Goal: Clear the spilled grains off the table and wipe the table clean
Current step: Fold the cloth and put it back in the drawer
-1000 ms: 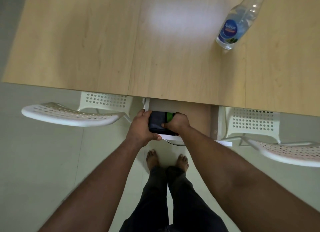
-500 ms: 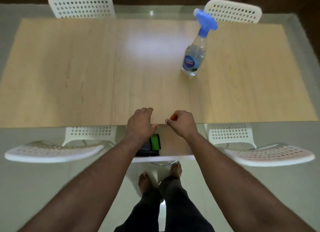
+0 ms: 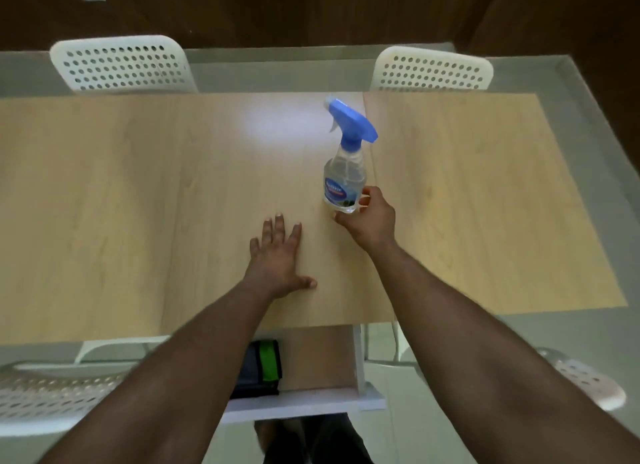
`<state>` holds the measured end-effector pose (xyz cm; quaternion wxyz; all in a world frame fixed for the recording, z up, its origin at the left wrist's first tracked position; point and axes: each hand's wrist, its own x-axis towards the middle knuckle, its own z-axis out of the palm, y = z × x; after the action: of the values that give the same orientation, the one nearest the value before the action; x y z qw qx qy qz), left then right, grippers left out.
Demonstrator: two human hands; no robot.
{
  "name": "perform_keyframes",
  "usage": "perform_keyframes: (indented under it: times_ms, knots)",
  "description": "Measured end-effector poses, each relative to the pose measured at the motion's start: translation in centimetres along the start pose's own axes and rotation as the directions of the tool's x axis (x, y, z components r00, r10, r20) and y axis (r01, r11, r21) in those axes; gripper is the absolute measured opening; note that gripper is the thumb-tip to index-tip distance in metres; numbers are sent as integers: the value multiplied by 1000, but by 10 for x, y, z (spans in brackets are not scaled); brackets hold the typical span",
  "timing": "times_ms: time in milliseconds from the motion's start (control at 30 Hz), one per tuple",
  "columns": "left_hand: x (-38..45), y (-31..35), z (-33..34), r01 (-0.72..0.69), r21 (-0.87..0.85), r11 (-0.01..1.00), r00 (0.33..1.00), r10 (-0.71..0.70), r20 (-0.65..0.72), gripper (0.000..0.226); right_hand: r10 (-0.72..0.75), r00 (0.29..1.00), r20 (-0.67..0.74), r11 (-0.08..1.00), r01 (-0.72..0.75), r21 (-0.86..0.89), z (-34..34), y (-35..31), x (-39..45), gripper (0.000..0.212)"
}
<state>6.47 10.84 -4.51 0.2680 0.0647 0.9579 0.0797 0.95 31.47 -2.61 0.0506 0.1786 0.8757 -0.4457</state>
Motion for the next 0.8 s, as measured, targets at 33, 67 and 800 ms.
perform_keyframes:
  times_ms: [33,67,800]
  knots:
    - [5,0,0,-6,6,1000,1000,6,23,139,-42,999,6,999,42,21,1,-1,6,71]
    - [9,-1,-1,-7,8,1000,999,6,42,142,-76,997,5,996,76,43,2,-1,11,66]
    - [-10,6,18,48,-25,999,999,-48,-16,117,-84,996,1,986,83,142,9,21,-43,51]
